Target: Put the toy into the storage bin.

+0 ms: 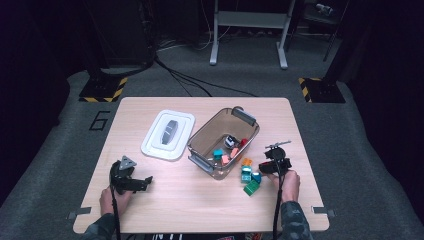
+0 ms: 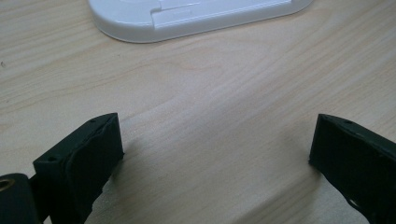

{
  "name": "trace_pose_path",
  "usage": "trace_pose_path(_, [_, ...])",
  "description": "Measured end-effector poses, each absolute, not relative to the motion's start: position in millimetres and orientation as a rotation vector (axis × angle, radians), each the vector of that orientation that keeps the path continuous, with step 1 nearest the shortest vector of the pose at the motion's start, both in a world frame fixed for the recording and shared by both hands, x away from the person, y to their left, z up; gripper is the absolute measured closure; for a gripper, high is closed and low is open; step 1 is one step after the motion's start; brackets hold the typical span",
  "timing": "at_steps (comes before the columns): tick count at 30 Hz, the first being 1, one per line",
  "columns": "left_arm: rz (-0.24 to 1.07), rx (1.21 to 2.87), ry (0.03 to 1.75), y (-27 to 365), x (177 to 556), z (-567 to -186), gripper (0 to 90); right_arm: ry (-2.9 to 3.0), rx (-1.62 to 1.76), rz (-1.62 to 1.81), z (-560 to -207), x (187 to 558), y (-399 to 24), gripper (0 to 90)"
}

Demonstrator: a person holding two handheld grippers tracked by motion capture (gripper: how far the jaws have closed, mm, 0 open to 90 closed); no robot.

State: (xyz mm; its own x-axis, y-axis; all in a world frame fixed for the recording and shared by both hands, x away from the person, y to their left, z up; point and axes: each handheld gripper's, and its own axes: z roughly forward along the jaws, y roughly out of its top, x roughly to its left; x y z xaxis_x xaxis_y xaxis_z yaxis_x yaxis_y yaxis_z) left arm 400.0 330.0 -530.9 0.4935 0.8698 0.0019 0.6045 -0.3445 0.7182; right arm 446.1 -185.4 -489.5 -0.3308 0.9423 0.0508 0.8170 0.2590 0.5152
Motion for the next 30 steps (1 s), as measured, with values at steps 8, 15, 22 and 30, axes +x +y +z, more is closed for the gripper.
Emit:
trace_pose_path(8, [0.513,2.076,1.208,330,400,-531,2.5,2.244,1.641,0.704,-488,445,-188,58.9])
trace_pose_path(15, [0.514,2.075,1.207,330,400,-531,2.5,2.21,1.653,0.767,-475,445,-190,58.9])
trace_pose_path(22, [0.513,2.075,1.208,330,400,-531,2.5,2.19,1.638,0.802,-457,446,-188,58.9])
trace_pose_path(30, [0.514,2.075,1.207,330,400,-531,2.5,2.184,1.608,0.831,-443,448,-186,59.0])
